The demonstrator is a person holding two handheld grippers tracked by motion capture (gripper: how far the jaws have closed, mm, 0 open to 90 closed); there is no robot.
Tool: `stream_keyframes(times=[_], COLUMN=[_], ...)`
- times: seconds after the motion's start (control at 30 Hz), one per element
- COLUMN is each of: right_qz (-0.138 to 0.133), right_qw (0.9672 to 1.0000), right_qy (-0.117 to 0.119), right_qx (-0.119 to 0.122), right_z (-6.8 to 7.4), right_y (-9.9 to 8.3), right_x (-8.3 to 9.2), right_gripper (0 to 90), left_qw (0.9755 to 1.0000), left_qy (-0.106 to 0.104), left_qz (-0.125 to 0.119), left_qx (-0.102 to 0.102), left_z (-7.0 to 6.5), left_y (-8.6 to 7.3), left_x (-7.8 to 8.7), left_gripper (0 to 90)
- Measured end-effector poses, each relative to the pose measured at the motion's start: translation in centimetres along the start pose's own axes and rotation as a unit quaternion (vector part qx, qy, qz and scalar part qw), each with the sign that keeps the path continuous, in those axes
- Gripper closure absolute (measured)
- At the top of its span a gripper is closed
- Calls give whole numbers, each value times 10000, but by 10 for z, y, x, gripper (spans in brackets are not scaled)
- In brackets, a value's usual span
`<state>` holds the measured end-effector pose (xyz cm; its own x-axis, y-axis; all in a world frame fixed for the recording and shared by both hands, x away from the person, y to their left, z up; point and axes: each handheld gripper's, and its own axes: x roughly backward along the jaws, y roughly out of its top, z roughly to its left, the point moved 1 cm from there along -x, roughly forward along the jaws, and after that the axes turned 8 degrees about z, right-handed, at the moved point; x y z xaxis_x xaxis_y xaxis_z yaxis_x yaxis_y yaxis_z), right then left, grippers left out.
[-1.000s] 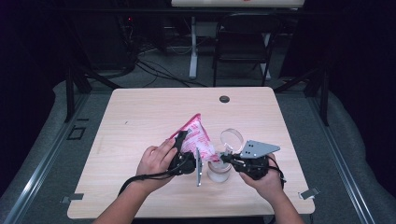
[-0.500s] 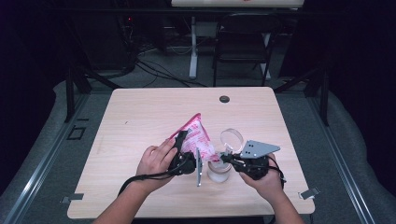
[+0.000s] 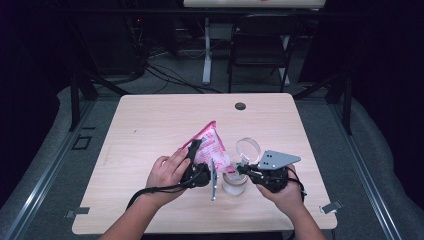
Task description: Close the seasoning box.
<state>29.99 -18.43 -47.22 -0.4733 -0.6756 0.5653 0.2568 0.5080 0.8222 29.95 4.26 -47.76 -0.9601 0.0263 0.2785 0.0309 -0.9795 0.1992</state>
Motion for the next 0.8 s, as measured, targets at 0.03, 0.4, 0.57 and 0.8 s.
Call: stream_keyframes(times=[0.03,0.4,0.57,0.8], right_qz=[-1,-9,-7,-1], right_qw=[10000,10000,10000,10000], right_qy=[-1,7,-1,-3], right_qx=[1,-2,-5,-6], right_z=[0,0,0,-1], right_y=[0,0,0,0], right_x=[0,0,0,0], right_gripper=[900,900,900,900], left_qw=[10000,10000,10000,10000], left_qy=[2,43,41,34], left_qz=[-1,-34,-37,-30], left_qx=[-3,-35,-41,-47], left_z=[0,1,1,2], left_y=[0,2,2,3], left_x=[0,1,1,1], left_gripper=[627,627,628,628])
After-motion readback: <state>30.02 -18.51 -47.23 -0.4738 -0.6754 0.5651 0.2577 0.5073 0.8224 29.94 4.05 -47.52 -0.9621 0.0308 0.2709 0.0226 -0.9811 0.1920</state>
